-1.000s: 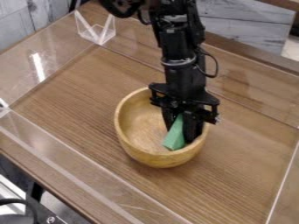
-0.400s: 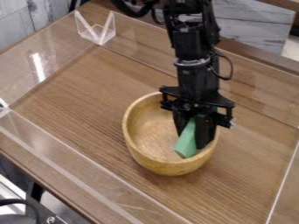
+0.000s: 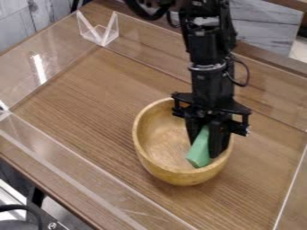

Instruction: Remove the green block from inside the brown bowl and put it on the table

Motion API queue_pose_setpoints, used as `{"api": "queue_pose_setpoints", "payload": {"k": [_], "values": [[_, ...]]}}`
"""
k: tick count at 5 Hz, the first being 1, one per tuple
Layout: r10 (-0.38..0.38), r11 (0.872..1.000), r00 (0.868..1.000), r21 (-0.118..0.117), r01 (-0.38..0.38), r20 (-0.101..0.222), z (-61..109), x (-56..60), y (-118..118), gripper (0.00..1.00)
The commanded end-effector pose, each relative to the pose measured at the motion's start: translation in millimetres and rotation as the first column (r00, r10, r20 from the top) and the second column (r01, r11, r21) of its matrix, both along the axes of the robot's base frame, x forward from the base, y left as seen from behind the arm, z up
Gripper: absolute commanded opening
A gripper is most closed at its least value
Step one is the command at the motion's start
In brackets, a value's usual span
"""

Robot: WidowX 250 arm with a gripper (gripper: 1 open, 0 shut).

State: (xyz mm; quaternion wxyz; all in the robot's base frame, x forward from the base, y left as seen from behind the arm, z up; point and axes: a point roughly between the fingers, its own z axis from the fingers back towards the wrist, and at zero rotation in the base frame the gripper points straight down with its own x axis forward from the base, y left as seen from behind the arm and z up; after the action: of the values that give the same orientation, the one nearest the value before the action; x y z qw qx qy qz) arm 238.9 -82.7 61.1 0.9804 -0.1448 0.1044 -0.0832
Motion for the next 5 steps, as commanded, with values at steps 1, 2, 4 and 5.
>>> {"api": "queue_pose_setpoints", "payload": {"k": [1,2,4,5], "values": [[-0.014,1.0,0.999,-0.012,0.014,0.042,11.2,9.8,-8,0.0],[-0.021,1.0,0.999,-0.013,0.021,0.029,10.7,8.7,-12,0.0],[-0.035,0.999,0.999,-0.013,0.035,0.014,10.2,7.8,-18,0.0],[-0.041,0.999,0.999,-0.014,0.041,0.012,10.2,8.1,-20,0.0]]}}
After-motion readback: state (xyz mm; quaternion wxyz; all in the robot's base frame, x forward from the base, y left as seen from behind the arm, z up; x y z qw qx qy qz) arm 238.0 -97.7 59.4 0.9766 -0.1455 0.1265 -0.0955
